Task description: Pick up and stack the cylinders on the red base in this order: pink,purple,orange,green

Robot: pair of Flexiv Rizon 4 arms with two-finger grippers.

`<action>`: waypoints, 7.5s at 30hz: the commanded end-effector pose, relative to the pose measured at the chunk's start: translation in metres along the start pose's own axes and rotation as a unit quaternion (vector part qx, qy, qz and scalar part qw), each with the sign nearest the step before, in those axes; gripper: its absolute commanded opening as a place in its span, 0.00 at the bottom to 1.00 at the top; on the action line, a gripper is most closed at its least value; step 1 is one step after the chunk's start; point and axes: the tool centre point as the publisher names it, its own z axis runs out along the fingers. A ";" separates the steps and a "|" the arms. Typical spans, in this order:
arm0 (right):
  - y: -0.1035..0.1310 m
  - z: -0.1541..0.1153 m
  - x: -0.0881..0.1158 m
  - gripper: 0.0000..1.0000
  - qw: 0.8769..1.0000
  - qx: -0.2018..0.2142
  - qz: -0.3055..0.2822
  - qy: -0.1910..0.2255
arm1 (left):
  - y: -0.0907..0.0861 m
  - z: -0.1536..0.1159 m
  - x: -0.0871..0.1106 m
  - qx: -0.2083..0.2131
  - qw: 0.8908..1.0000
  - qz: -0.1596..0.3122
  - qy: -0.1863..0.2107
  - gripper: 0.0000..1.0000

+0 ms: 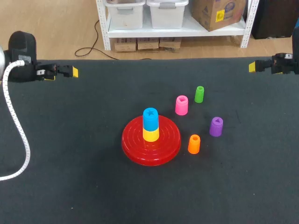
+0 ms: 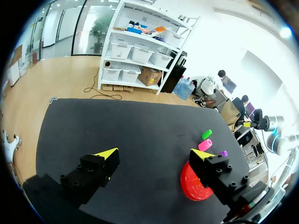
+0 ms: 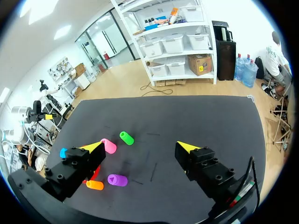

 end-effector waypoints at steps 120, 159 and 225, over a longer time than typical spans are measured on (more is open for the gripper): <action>0.000 0.000 0.000 1.00 1.000 -0.001 0.000 0.000 | -0.079 -0.033 0.061 0.203 0.928 0.304 -0.074 1.00; 0.000 0.000 0.000 1.00 1.000 -0.001 0.000 0.000 | -0.079 -0.033 0.061 0.203 0.928 0.304 -0.074 1.00; 0.140 0.157 0.053 1.00 0.935 0.056 -0.208 0.283 | -0.079 -0.033 0.061 0.203 0.928 0.304 -0.074 1.00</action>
